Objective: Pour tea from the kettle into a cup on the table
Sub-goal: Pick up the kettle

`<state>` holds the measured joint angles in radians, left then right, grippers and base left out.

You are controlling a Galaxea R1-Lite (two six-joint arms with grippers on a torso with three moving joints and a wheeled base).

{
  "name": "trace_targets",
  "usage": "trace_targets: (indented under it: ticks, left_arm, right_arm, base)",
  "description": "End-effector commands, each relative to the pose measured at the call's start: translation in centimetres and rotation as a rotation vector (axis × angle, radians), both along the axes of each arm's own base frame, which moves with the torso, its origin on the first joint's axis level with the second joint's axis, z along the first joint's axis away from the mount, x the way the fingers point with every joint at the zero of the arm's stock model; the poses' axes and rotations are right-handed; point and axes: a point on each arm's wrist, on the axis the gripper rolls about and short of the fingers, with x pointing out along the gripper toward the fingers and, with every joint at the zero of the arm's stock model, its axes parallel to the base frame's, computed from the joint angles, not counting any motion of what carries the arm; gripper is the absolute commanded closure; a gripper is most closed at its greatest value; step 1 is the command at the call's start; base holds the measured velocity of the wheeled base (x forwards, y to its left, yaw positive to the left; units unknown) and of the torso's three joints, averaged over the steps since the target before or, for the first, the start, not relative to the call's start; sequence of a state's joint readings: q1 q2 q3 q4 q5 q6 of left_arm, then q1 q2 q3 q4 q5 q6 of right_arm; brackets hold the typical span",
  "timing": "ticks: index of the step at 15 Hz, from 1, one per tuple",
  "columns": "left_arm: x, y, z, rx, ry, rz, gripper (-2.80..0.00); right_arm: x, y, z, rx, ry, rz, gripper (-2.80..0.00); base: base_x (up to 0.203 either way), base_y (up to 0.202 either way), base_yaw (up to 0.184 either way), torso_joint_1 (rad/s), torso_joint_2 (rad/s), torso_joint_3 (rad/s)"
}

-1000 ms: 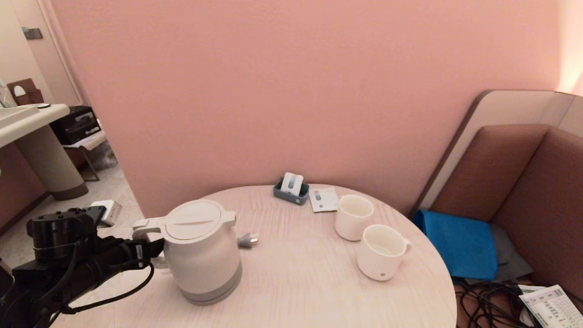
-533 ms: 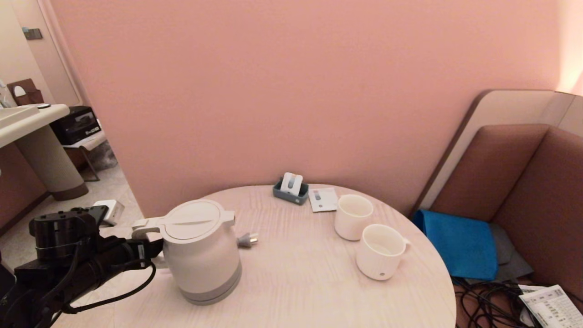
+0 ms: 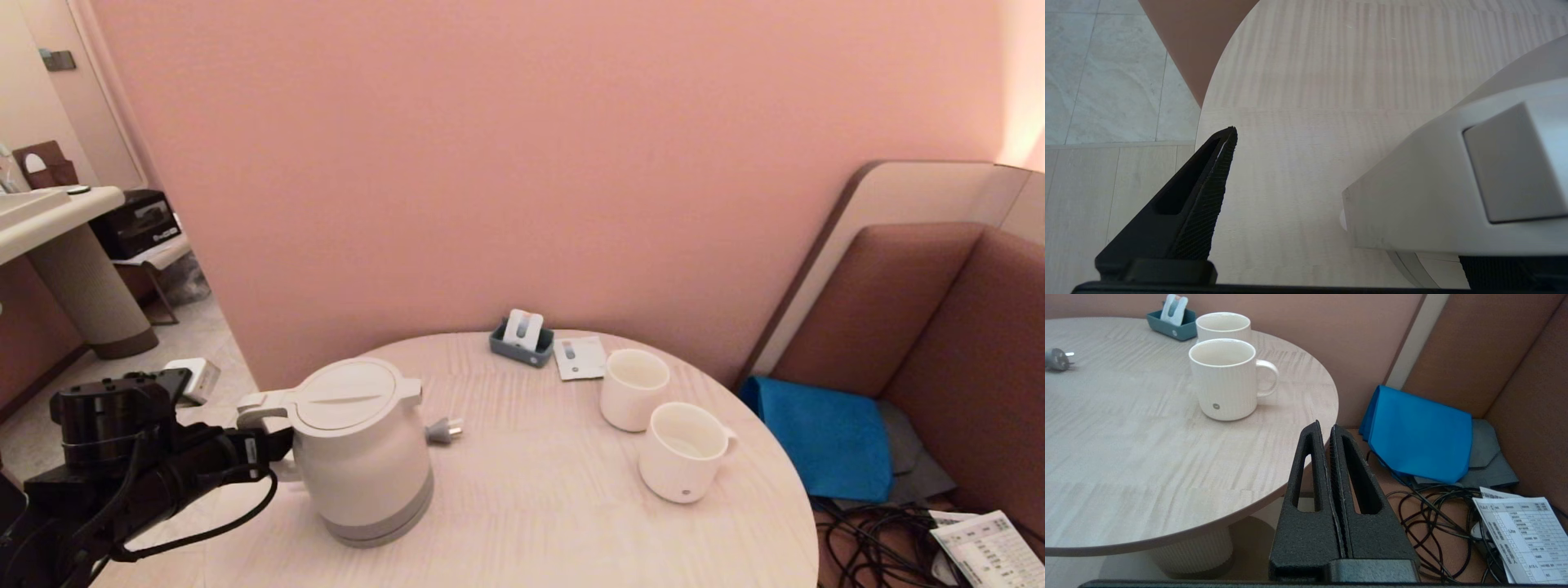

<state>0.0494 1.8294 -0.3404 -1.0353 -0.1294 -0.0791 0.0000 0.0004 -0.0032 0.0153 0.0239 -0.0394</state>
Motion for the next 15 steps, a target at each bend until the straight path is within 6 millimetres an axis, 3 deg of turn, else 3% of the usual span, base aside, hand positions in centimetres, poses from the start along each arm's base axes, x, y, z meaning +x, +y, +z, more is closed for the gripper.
trace_targets:
  ticks: [1, 15]
  left_arm:
    - [0.01, -0.01, 0.01, -0.001, -0.004, -0.001, -2.80]
    - [-0.04, -0.01, -0.17, 0.032, 0.002, -0.016, -2.80]
  right_arm:
    - [0.00, 0.00, 0.00, -0.001, 0.000, 0.001, 0.00]
    - [0.00, 0.00, 0.00, -0.001, 0.000, 0.001, 0.00]
  base:
    - [0.000, 0.000, 0.000, 0.000, 0.00, 0.000]
    - [0.000, 0.000, 0.000, 0.000, 0.00, 0.000]
